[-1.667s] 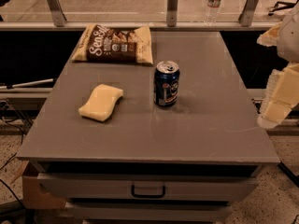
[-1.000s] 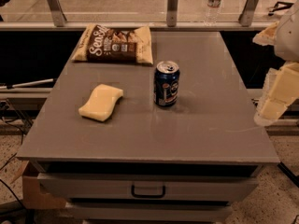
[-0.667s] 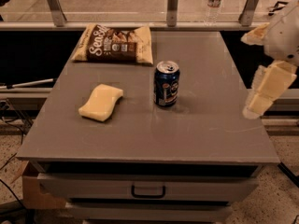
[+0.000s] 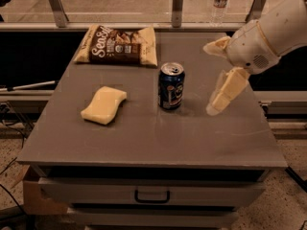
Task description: Pick pepsi can
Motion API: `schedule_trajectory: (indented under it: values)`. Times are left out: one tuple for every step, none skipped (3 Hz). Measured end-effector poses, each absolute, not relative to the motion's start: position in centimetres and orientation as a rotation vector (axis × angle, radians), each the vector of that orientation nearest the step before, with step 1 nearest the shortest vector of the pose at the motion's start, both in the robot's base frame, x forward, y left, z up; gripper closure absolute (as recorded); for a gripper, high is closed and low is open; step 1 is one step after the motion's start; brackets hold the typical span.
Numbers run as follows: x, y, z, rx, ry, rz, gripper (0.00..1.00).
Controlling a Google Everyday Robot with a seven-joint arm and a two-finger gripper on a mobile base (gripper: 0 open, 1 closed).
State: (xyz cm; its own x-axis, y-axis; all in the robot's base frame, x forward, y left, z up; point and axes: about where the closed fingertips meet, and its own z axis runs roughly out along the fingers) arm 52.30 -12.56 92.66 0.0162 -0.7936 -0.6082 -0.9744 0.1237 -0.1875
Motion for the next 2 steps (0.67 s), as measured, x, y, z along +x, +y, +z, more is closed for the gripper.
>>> schedule_trajectory:
  values:
    - [53.3,-10.1,92.0,-1.699,1.746,0.472,0.0]
    - [54.2,-8.0,91.5,-1.693,1.694,0.529,0.0]
